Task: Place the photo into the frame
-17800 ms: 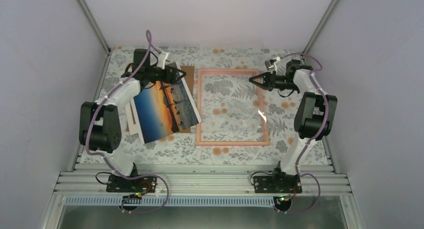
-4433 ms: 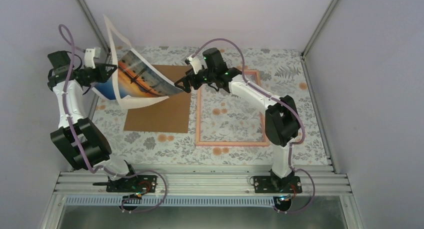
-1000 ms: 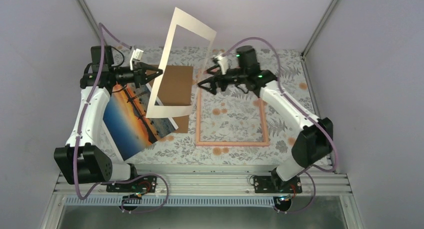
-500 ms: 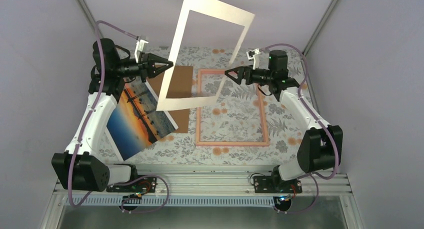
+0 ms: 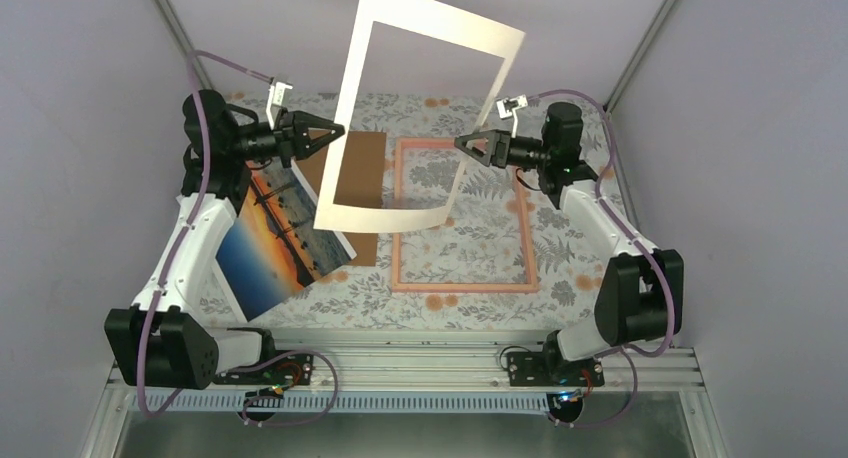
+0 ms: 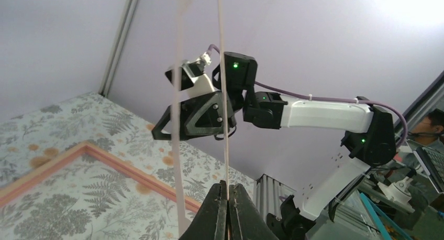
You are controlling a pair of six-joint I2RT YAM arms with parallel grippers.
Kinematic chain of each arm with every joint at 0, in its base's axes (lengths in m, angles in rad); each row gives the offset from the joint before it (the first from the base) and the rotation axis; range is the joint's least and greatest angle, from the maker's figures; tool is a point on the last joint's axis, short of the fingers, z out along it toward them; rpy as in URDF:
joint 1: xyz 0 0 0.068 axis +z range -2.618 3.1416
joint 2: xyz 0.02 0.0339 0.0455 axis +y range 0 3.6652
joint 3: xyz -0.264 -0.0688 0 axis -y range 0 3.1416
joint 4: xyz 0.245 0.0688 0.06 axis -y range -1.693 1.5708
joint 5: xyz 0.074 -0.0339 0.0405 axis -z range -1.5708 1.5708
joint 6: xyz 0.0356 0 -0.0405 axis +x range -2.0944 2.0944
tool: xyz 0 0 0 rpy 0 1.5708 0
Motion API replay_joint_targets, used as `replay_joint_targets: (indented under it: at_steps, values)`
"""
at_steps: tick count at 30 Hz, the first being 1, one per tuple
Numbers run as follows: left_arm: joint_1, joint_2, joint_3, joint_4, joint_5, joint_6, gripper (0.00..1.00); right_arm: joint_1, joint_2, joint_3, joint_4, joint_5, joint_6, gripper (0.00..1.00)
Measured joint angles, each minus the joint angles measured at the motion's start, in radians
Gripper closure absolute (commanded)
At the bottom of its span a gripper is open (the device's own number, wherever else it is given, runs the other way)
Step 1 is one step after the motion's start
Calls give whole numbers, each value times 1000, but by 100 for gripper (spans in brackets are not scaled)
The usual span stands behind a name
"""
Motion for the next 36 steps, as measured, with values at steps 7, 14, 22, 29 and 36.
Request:
replay_joint_targets:
  at_steps: [7, 14, 22, 29, 36]
  values:
    - [18, 2, -46, 27, -39, -34, 98, -11, -17, -49, 41, -50, 55, 42]
    - [45, 5, -76, 43, -84, -53, 97, -35, -45, -58, 31, -79, 63, 47]
    - [45, 12, -90, 36, -125, -47, 98, -59, -69, -59, 8, -93, 63, 79]
    - [-2, 11, -199, -12, -216, -14, 97, -119, -55, -67, -124, -76, 20, 96]
    - [-111, 52, -255, -92, -342, 51, 93, -139, -20, -66, -351, 6, -140, 96]
